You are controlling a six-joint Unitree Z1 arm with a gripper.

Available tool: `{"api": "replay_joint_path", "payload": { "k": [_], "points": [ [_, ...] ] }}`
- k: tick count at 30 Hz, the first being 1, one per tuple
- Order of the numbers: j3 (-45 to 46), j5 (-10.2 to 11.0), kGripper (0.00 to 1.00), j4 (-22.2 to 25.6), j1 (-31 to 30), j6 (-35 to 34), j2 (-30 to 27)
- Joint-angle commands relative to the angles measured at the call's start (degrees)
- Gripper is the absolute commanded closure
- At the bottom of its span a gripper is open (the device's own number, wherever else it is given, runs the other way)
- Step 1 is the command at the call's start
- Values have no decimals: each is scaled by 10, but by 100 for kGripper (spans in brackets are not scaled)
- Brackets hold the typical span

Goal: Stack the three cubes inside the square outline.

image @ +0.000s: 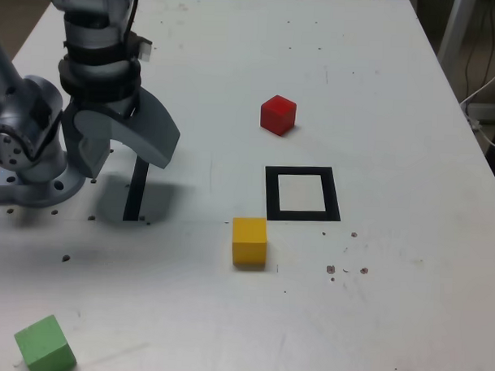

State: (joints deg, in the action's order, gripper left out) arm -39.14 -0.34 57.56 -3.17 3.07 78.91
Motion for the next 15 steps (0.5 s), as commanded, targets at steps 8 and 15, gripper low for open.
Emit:
{"api": "replay_joint_path", "payload": {
  "k": [8, 15],
  "points": [
    [2, 0, 0, -3, 0, -1, -2],
    [-2, 0, 0, 1, 1, -1, -1]
  ]
}}
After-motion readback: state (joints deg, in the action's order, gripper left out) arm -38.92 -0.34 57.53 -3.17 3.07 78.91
